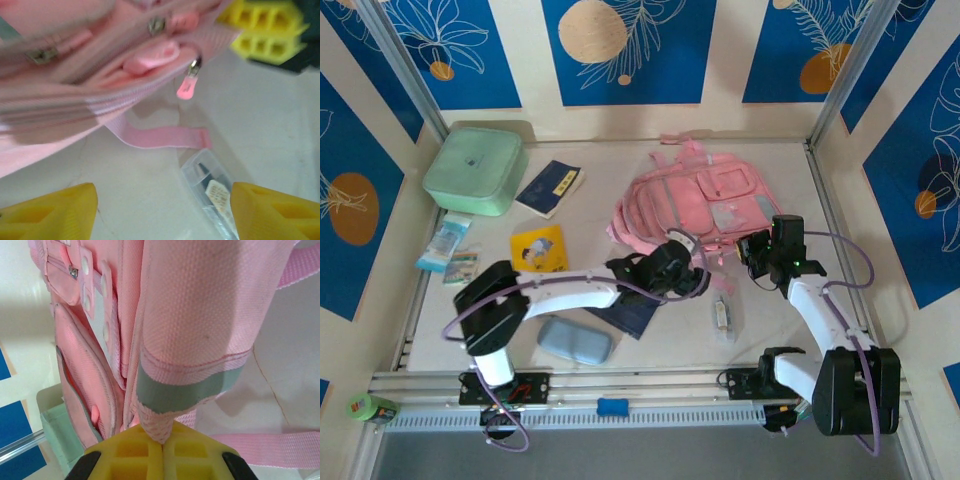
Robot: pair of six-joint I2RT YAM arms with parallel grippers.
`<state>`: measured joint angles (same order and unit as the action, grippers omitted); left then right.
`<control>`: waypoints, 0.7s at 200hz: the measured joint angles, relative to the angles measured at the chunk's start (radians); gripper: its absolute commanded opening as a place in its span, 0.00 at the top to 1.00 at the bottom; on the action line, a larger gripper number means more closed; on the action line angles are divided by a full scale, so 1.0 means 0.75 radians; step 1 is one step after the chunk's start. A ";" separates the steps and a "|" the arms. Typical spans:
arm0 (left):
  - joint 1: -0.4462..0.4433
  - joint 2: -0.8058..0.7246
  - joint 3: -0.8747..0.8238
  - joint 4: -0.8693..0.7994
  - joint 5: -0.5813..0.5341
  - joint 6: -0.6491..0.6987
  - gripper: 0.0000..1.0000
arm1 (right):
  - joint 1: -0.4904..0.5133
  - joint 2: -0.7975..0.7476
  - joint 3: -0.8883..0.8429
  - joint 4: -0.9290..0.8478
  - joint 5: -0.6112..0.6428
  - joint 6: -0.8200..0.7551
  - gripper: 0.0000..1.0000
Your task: Pack books, pencil case, and school supplies into a backpack
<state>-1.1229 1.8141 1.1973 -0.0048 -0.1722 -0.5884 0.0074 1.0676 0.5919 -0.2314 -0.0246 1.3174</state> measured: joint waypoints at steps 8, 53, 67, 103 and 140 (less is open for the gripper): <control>-0.008 0.053 0.023 0.001 -0.006 0.011 0.35 | 0.000 -0.001 0.000 -0.002 -0.001 0.006 1.00; -0.024 0.240 0.178 0.033 -0.028 0.030 0.40 | 0.019 -0.015 0.000 -0.003 0.009 0.037 1.00; -0.027 0.272 0.225 0.051 -0.033 0.031 0.41 | 0.021 -0.015 0.000 -0.003 0.009 0.049 1.00; -0.037 0.365 0.340 0.090 -0.056 0.063 0.45 | 0.027 -0.015 0.000 -0.002 0.015 0.065 1.00; -0.045 0.439 0.421 0.070 -0.172 0.085 0.54 | 0.034 -0.021 0.000 -0.002 0.025 0.071 1.00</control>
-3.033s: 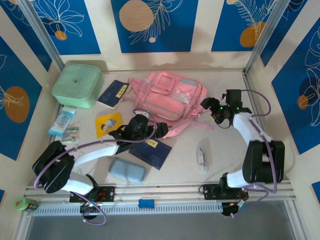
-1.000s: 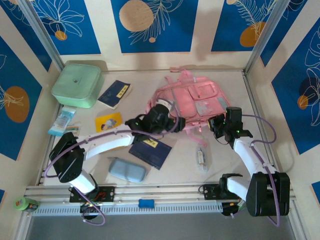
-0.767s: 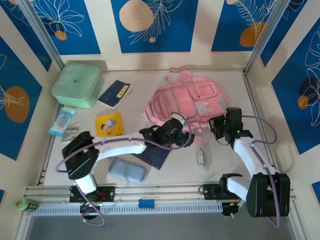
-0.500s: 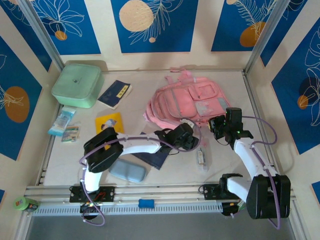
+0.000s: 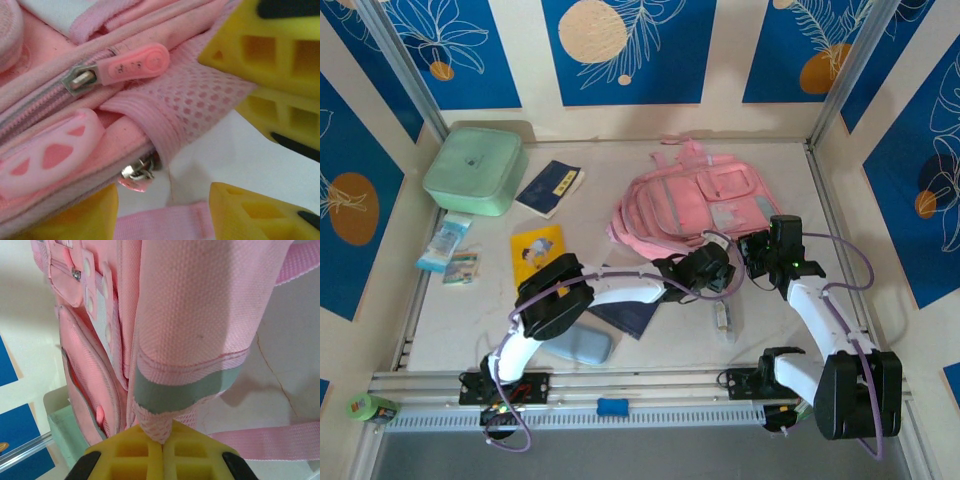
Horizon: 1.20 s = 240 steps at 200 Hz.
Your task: Pack books, pencil case, and school supplies into a backpack
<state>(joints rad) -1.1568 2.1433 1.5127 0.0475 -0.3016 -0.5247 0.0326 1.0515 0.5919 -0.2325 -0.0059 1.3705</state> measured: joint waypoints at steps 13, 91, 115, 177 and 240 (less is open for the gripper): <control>-0.001 0.015 0.023 -0.015 -0.048 0.002 0.58 | 0.002 -0.005 0.000 0.000 0.001 0.000 1.00; -0.003 0.072 0.136 -0.087 -0.231 0.003 1.00 | 0.002 -0.036 -0.001 0.007 0.008 0.003 1.00; -0.003 0.068 0.124 -0.070 -0.232 0.012 1.00 | -0.025 -0.036 -0.001 0.007 -0.019 -0.008 1.00; 0.002 -0.095 -0.101 0.008 -0.191 0.050 1.00 | -0.170 0.021 0.021 -0.005 -0.186 -0.096 1.00; 0.051 -0.231 -0.263 0.032 -0.088 0.085 1.00 | -0.234 0.160 0.119 -0.020 -0.341 -0.157 1.00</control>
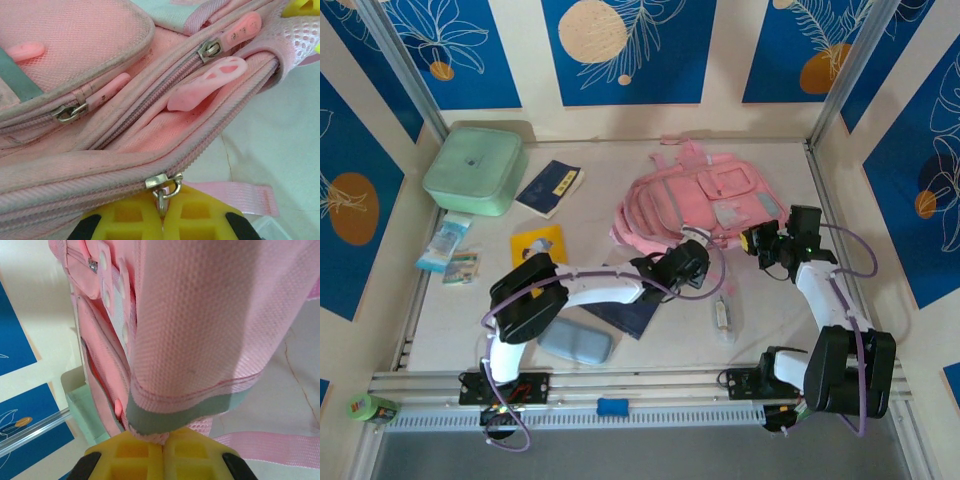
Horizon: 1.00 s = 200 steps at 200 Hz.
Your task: Pack books, pencil case, and school supplies into a backpack
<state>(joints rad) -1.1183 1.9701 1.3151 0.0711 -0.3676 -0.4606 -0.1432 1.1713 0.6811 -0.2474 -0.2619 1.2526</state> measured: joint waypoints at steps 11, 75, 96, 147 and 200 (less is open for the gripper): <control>0.003 0.000 0.001 -0.004 0.029 0.004 1.00 | 0.002 0.000 0.000 -0.001 0.003 0.000 1.00; 0.052 -0.130 -0.159 -0.005 0.040 0.003 1.00 | -0.112 0.112 0.097 -0.053 -0.062 -0.067 1.00; 0.119 -0.231 -0.266 -0.022 0.041 -0.002 1.00 | -0.153 0.249 0.194 -0.052 -0.087 -0.095 1.00; 0.177 -0.272 -0.273 -0.073 0.114 0.030 1.00 | -0.162 0.565 0.448 -0.001 -0.176 -0.215 0.58; 0.177 -0.215 -0.121 -0.168 0.196 0.067 1.00 | -0.128 0.400 0.311 -0.016 -0.273 -0.306 0.24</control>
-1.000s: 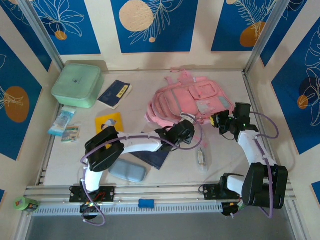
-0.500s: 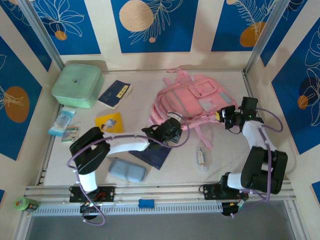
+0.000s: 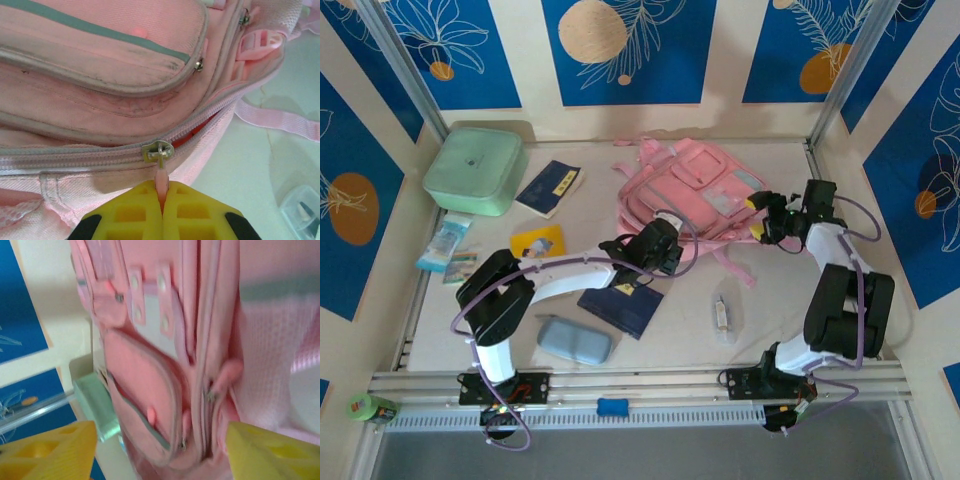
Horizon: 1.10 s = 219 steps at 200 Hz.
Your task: Pack books, pencil case, and school supplies into a backpack
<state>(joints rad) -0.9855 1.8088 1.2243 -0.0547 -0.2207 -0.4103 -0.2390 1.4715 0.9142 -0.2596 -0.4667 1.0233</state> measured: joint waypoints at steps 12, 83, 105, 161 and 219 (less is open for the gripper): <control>0.000 0.002 0.006 -0.008 0.015 0.007 1.00 | 0.068 -0.056 -0.057 -0.004 -0.023 0.008 0.22; 0.000 0.002 0.008 -0.030 0.040 0.036 1.00 | 0.475 0.016 -0.173 0.148 0.038 0.219 0.38; 0.000 0.002 0.008 -0.034 0.041 0.037 1.00 | 0.492 0.079 -0.138 0.142 0.079 0.205 0.66; 0.003 -0.025 -0.035 -0.055 0.013 0.079 1.00 | 0.448 0.153 -0.036 -0.027 0.104 -0.010 1.00; 0.059 -0.214 -0.198 -0.077 -0.061 0.112 1.00 | 0.302 0.248 0.252 -0.409 0.079 -0.330 1.00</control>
<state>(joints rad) -0.9413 1.6482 1.0756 -0.1123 -0.2665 -0.3260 -0.0124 1.6577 1.1030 -0.5667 -0.4072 0.7757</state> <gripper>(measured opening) 0.050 0.063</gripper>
